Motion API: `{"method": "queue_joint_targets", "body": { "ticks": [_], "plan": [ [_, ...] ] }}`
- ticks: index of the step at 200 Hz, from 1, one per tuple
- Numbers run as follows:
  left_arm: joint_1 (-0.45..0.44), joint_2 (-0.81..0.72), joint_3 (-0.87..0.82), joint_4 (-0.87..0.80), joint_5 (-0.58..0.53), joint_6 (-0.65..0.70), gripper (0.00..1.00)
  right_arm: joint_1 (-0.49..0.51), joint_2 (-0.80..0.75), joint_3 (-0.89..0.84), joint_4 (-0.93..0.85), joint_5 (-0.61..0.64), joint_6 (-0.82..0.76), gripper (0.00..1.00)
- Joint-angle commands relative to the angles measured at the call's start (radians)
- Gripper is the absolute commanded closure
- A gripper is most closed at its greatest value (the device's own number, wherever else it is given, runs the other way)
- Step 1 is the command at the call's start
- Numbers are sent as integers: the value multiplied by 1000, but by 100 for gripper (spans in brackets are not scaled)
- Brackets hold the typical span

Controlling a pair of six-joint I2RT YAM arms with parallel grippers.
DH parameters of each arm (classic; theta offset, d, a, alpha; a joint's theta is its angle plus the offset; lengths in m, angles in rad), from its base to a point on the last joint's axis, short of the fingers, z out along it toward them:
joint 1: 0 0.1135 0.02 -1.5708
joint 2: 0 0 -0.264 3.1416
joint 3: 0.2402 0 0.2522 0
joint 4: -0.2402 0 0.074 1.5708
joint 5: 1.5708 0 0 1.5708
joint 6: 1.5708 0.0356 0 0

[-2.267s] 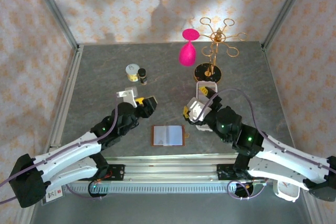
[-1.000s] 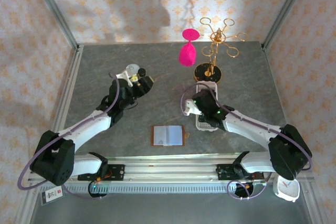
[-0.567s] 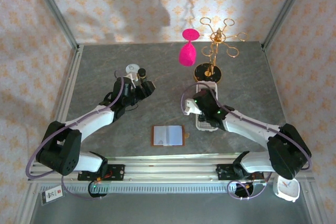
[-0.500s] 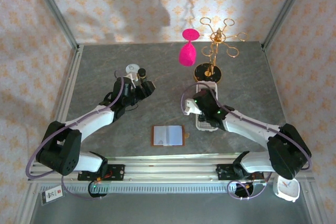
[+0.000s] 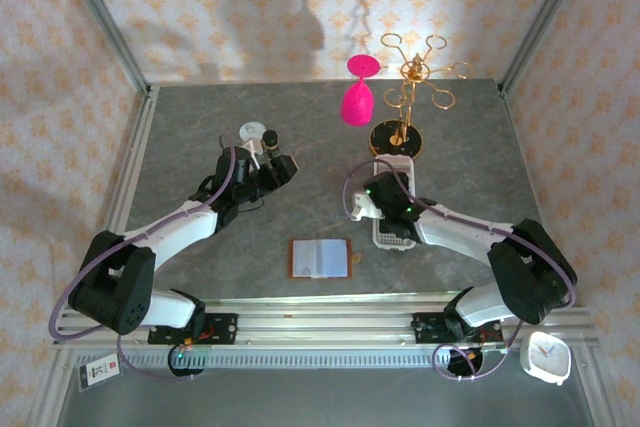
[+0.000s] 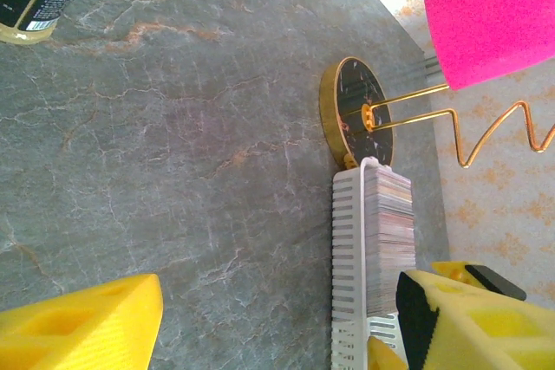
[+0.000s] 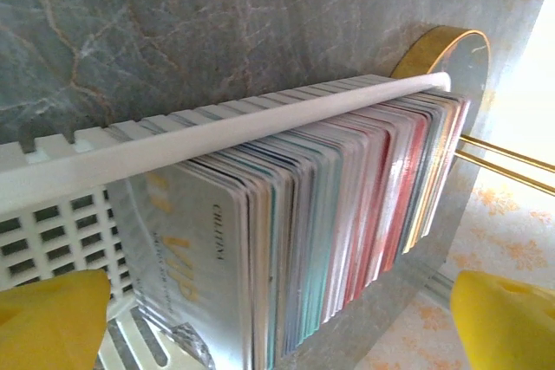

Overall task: Put the credit cards into the card holder
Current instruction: Pick up the credit card from the storage box.

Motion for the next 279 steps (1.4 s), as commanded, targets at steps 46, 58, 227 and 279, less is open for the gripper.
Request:
{"method": "queue_joint_targets", "body": {
  "ticks": [46,58,227,279],
  "plan": [
    [-23,2,13,5,16,-7,27,-6,2,28,10,20,2,8],
    [-31,1,12,8,18,-5,27,-6,5,27,13,20,1,8],
    [-61,1,24,-21,-1,28,26,-24,-7,16,57,36,5,31],
    [-65,7,26,-24,-4,36,26,-24,-31,5,38,19,2,48]
  ]
}}
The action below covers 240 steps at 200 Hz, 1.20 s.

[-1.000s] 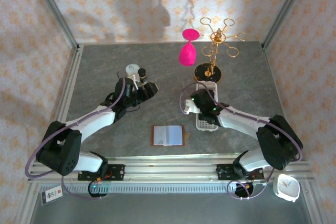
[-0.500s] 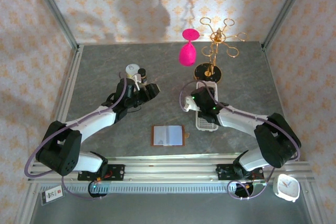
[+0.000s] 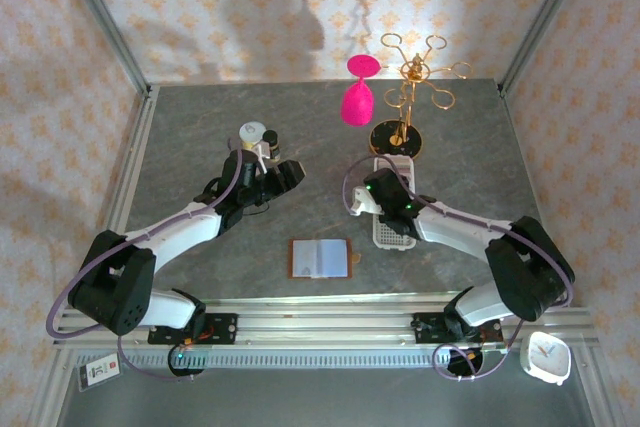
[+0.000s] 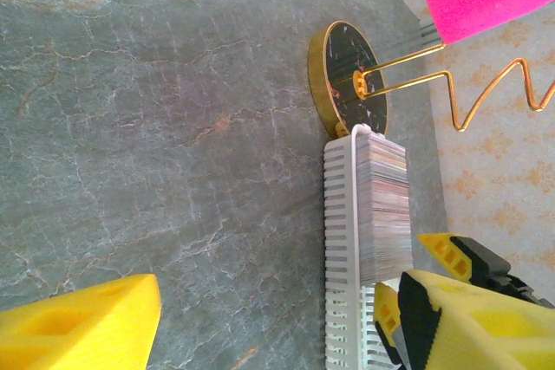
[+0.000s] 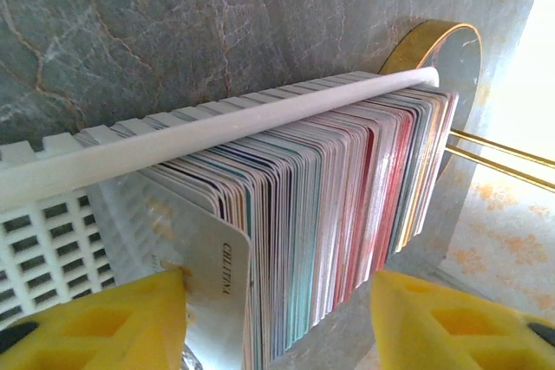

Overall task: Put the credit cards into the card holder
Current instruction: Pick up the credit card from the storage box.

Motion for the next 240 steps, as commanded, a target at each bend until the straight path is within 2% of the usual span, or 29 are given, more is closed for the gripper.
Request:
{"method": "queue_joint_targets", "body": {
  "ticks": [1,100,147,240],
  "plan": [
    [-12,7,27,-11,-8,28,26,-6,-38,0,19,19,3,48],
    [-22,19,32,-20,-9,40,26,-6,-45,2,-5,1,7,63],
    [-21,15,36,-19,-9,42,26,-6,-67,-2,-9,-1,9,76],
    [-23,1,33,-20,-26,62,26,-6,-119,-15,-53,-60,21,92]
  ]
}}
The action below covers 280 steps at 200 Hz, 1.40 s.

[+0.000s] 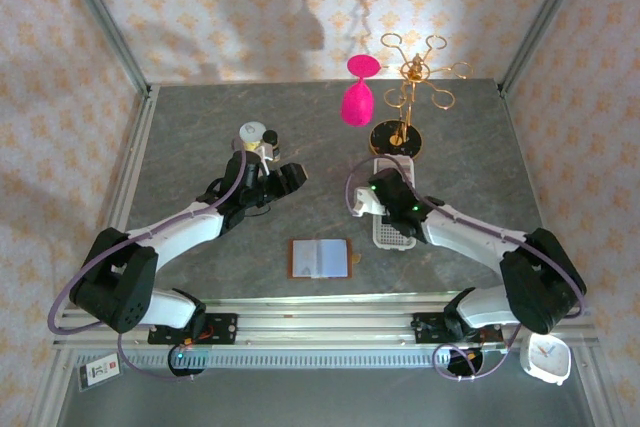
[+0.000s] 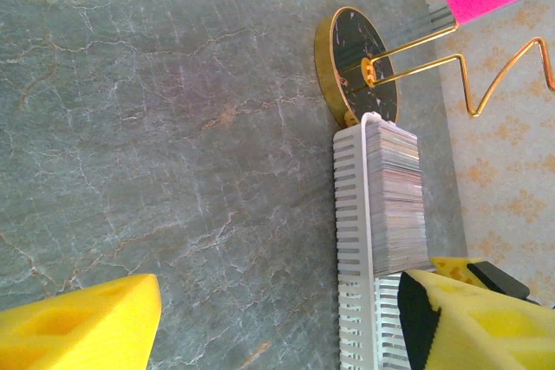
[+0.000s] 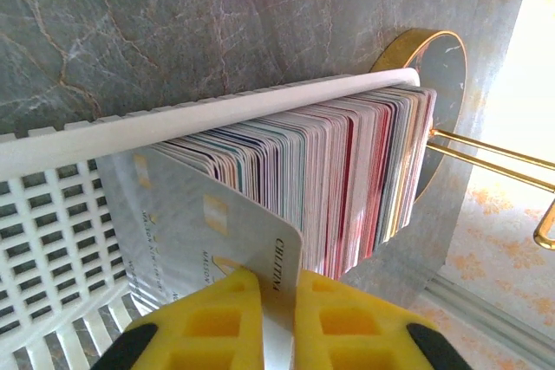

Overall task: Put the credit cards into the card holder
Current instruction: Pick up the credit card from the storage box.

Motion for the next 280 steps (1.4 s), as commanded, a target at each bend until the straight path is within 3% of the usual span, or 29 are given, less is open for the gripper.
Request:
{"method": "queue_joint_targets", "body": {
  "ticks": [1,31,89,139,184,222,238,280],
  "plan": [
    [-10,-13,31,-12,-18,28,26,-6,-41,-8,-4,-17,15,92],
    [-9,-11,28,-5,-12,25,27,-6,-79,-12,-66,-82,13,100],
    [-10,-21,29,-2,-10,37,27,5,-200,-19,-251,-212,38,100],
    [-3,-57,25,0,-44,38,26,11,-367,10,-226,-357,265,100],
    [32,-124,-7,124,38,-102,25,10,-460,85,-127,-514,693,100],
    [17,-237,-57,245,66,-180,23,12,-506,124,-68,-529,1256,100],
    [-3,-280,-64,266,72,-184,23,10,-517,130,-51,-595,1426,100],
    [-116,-347,-161,558,118,-197,22,11,-644,-14,272,-771,1811,100]
  ]
}}
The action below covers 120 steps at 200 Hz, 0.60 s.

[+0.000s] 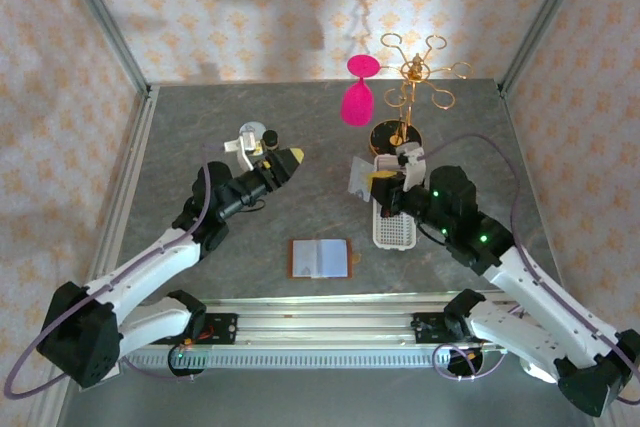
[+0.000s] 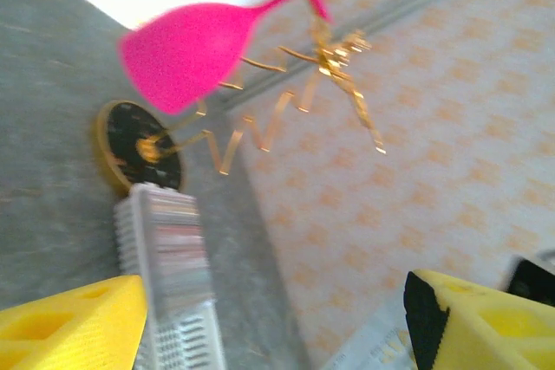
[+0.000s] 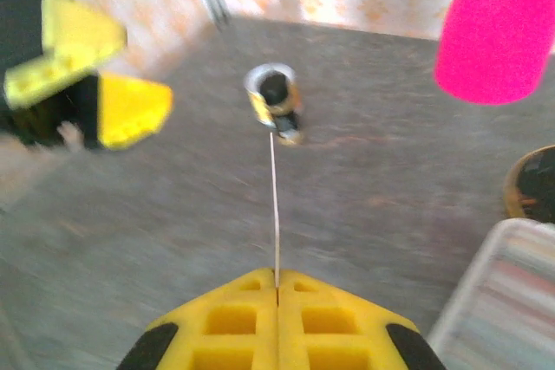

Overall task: Put the credit cards into the card holder
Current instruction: Pick up the credit card from the storage box.

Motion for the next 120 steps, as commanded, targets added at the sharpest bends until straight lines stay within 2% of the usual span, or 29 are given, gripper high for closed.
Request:
{"method": "queue_joint_targets", "body": {
  "ticks": [1,27,46,62,77,99,120],
  "plan": [
    [-56,-27,-54,241,61,-25,22,6,-79,-70,237,-124,335,100],
    [-86,-43,-84,354,98,-50,23,6,-150,-120,333,-122,433,100],
    [-113,-33,-81,405,149,-72,22,6,-153,-128,367,-173,459,100],
    [-124,-15,-86,524,224,-147,22,6,-148,-119,362,-180,464,100],
    [-144,-11,-100,614,242,-200,23,6,-140,-124,389,-198,484,100],
    [-181,-6,-74,540,256,-157,25,6,-121,-133,479,-249,523,100],
    [-205,3,-38,440,252,-105,29,6,-104,-119,489,-262,519,100]
  ]
}}
